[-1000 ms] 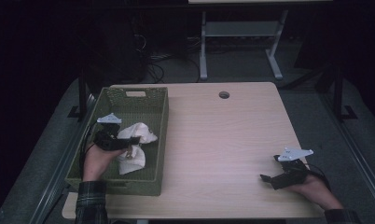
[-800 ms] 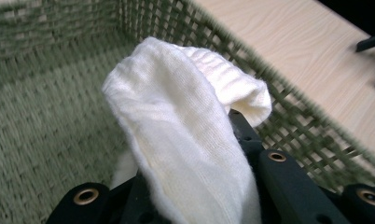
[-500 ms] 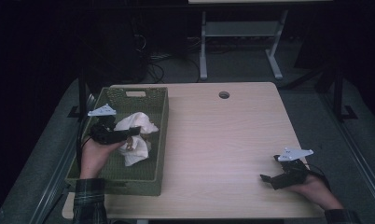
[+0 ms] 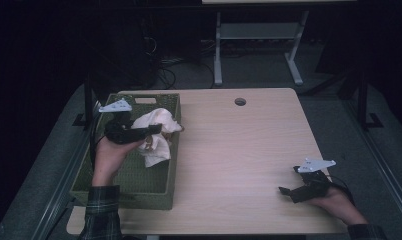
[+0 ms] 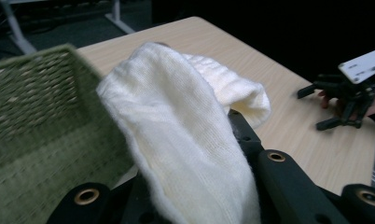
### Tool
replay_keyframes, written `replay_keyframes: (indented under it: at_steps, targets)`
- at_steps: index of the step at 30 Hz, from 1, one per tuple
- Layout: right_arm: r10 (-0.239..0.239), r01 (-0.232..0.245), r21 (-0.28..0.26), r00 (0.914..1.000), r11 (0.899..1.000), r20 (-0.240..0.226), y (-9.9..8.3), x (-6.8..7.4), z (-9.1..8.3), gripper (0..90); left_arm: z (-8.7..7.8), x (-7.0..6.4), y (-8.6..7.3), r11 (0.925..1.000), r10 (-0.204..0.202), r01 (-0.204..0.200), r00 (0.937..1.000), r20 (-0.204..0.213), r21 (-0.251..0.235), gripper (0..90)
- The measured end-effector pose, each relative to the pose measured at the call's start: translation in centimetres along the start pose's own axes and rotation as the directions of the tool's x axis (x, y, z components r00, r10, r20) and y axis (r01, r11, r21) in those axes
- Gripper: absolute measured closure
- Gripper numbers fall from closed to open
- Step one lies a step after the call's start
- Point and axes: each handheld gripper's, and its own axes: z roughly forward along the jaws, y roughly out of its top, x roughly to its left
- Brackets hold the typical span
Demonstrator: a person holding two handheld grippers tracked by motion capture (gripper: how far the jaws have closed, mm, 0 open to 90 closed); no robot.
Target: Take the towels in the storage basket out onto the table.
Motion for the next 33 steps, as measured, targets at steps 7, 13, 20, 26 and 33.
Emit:
replay_keyframes:
  at_steps: [7,13,20,26,33]
  targets:
    - [0.002,-0.002,0.001,1.0000,1.000,0.000,0.0,0.0,0.0,1.0,1.2,-1.7,1.4,0.9995,0.032,-0.032,0.9984,0.046,-0.008,75.0]
    - [0.003,-0.003,0.001,1.0000,1.000,0.000,0.0,0.0,0.0,0.9,2.1,-2.9,2.2,0.9983,0.057,-0.056,0.9955,0.075,-0.014,75.4]
    - [0.002,-0.002,0.000,1.0000,1.000,0.000,0.0,0.0,0.0,1.0,3.9,-4.5,3.2,0.9969,0.078,-0.076,0.9887,0.128,-0.020,76.0]
    - [0.002,-0.002,0.001,1.0000,1.000,0.001,0.0,0.0,0.0,1.0,6.0,-5.9,4.0,0.9946,0.103,-0.102,0.9784,0.179,-0.017,76.8]
    - [0.003,-0.003,0.001,1.0000,1.000,0.001,0.0,0.0,0.0,1.0,8.8,-7.9,4.7,0.9900,0.139,-0.141,0.9606,0.241,-0.010,77.3]
